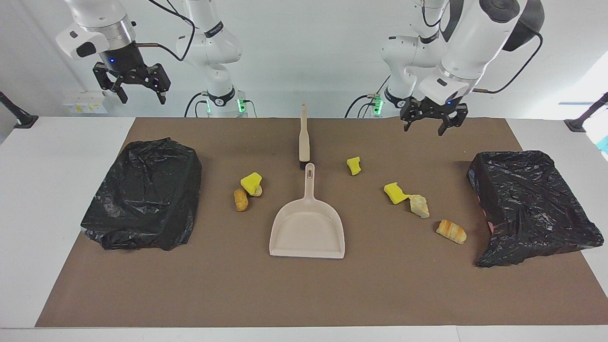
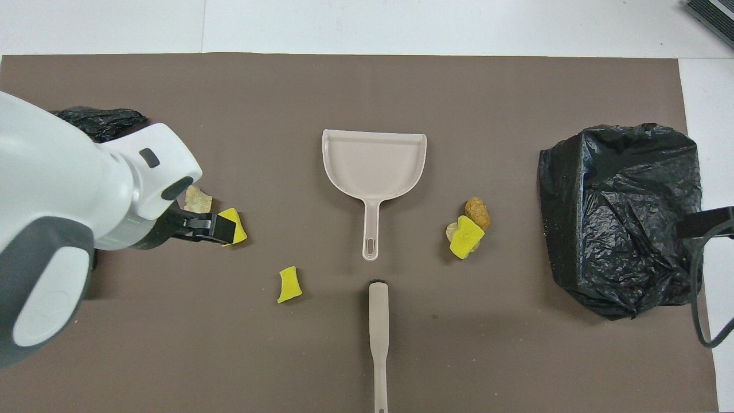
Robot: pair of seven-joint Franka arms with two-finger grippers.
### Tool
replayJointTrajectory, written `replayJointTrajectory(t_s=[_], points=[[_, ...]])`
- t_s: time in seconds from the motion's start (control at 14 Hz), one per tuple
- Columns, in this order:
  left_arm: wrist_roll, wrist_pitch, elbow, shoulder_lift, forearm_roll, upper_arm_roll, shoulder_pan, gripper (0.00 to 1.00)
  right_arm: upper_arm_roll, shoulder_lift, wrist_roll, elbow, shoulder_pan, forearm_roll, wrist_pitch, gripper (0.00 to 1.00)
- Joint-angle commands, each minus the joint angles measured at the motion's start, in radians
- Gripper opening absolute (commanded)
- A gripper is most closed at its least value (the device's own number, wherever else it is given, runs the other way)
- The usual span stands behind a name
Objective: Sweep and dump trash in bin
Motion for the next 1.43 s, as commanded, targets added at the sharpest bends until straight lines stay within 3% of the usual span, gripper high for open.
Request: replayJointTrajectory(t_s=[0.0,0.29,0.64,0.86,1.0,1.35], points=[[-0.104,0.017,-0.079,-0.045,-0.012,0.018,-0.093,1.00,0.002,-0.025,0.001,-0.022,-0.014,0.020,-0.013,1.00],[-0.216,0.123,-0.211,-0.099,-0.055,0.018,-0.194,1.00,0.002,-0.025,0.001,-0.023,-0.017,0.020,-0.021,1.00],[-0.374,0.284,-0.361,-0.092,-0.055,0.018,-0.372,1.00,0.002,-0.025,0.001,-0.023,-0.019,0.020,-0.021,1.00],[-0.493,0.400,-0.433,-0.022,-0.055,0.018,-0.512,1.00,0.002,-0.025,0.001,-0.023,-0.019,0.020,-0.021,1.00],[-0.544,0.498,-0.510,-0.022,-0.055,0.016,-0.596,1.00,0.002,-0.026,0.001,-0.023,-0.019,0.020,-0.021,1.00],[-0.615,0.638,-0.579,0.013,-0.067,0.015,-0.713,1.00,0.002,-0.029,0.001,-0.023,-0.019,0.020,-0.021,1.00]])
